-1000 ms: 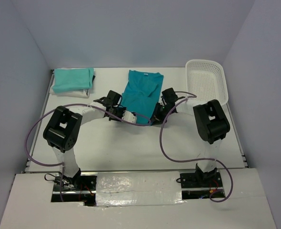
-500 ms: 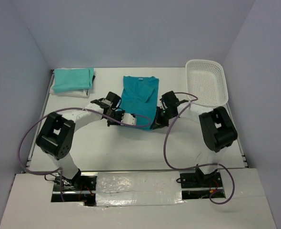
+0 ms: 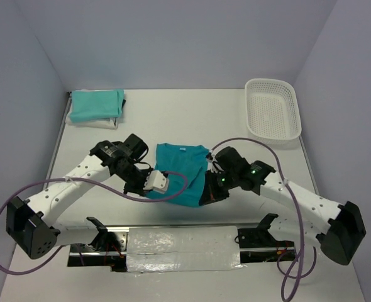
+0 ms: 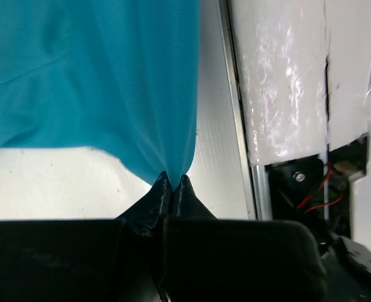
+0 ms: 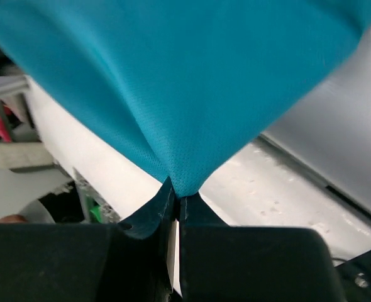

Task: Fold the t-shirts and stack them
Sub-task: Fold the long partially folded tshirt into a neat square

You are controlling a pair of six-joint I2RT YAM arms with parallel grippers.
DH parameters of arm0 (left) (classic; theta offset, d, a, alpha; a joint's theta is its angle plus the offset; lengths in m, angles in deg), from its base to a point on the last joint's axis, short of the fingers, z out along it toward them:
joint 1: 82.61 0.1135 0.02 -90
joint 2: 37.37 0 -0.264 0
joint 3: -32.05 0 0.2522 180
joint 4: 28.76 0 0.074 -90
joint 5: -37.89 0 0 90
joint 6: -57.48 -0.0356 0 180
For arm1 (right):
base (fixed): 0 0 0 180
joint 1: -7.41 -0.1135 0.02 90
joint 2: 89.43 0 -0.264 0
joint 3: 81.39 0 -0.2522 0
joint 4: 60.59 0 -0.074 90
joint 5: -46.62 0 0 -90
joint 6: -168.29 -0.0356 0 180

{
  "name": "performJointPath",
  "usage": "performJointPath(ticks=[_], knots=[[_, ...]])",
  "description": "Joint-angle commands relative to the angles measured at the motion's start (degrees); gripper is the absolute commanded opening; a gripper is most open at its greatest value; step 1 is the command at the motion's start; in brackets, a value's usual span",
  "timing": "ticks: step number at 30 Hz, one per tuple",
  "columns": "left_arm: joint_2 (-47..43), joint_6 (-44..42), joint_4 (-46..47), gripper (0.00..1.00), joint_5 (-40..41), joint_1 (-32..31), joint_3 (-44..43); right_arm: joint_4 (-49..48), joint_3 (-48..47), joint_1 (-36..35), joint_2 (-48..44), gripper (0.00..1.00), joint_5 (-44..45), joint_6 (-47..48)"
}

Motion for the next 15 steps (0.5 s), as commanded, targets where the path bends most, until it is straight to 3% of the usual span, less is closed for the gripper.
performJointPath(ticks=[1, 5, 9, 15], knots=[[0.14, 5.82, -6.24, 0.0, -2.37, 1.07, -5.67, 7.15, -5.83, 1.7, -3.14, 0.0, 0.72, -2.52], [6.28, 9.88, -3.06, 0.0, -3.16, 5.1, -12.25, 7.16, -11.28, 7.49, 3.0, 0.0, -0.41, 0.28], [17.51, 11.46, -2.8, 0.0, -4.92, 14.14, -22.71, 6.28, -14.19, 15.76, 8.81, 0.0, -1.91, 4.33], [28.42, 14.71, 1.5, 0.0, -4.22, 16.54, -31.33, 2.59, -19.11, 23.15, 20.58, 0.0, -6.12, 8.9]])
